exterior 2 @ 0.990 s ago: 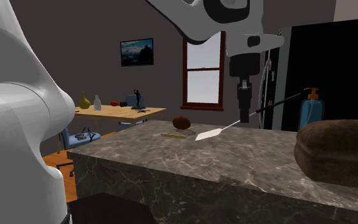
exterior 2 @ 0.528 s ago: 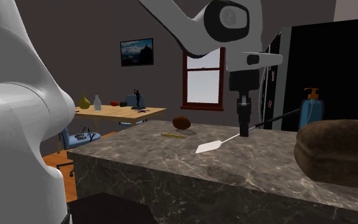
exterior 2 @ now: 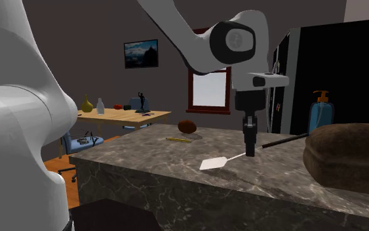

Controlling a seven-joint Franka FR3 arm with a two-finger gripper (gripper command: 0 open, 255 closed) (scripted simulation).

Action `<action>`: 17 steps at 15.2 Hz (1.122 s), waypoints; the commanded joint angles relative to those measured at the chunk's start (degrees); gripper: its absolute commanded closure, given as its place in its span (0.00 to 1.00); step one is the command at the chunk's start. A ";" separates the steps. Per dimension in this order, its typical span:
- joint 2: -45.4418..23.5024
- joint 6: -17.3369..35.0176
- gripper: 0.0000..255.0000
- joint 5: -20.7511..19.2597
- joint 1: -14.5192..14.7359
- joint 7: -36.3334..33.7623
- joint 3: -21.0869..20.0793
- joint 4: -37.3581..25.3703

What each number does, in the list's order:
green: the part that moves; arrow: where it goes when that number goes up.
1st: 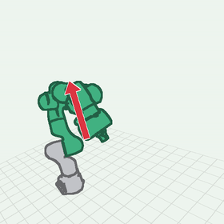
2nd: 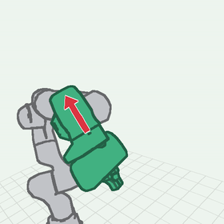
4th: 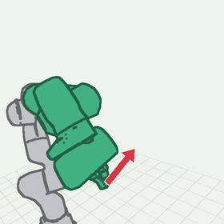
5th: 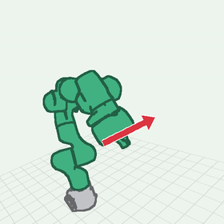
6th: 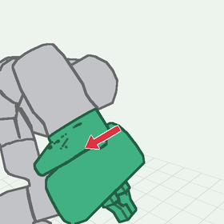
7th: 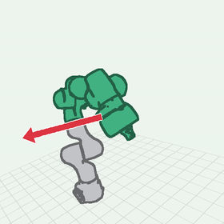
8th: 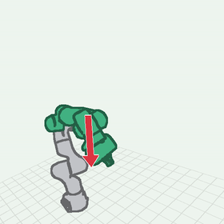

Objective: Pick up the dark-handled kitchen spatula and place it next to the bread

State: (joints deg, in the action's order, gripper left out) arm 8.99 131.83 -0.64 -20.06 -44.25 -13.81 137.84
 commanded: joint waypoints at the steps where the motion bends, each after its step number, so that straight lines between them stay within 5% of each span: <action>1: -0.95 1.49 1.00 -0.31 -0.04 -0.32 -0.12 0.53; 7: -4.18 6.49 1.00 -1.54 -0.23 -1.39 -0.35 2.41; 14: -4.18 6.49 1.00 -1.54 -0.22 -1.39 -0.34 2.41; 15: -4.18 6.49 0.00 -1.54 -0.22 -1.39 -0.34 2.41; 17: -4.18 6.49 0.00 -1.54 -0.22 -1.39 -0.34 2.41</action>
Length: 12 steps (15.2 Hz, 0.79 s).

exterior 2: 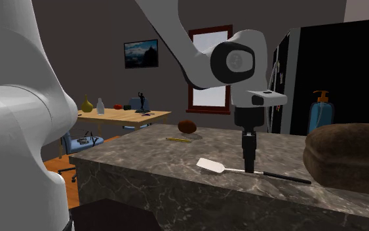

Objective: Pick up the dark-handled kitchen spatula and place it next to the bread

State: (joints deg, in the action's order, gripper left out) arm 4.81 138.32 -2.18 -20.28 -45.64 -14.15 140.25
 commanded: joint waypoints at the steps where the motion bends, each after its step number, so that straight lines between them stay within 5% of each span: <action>1: 0.00 0.00 0.00 0.00 0.00 0.00 0.00 0.00; 7: 5.21 -7.73 0.00 1.89 0.38 1.37 0.22 -2.68; 12: 5.21 -7.73 0.00 1.88 0.39 1.37 0.23 -2.68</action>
State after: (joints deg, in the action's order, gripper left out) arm 10.00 130.65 -0.31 -19.90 -44.26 -13.92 137.58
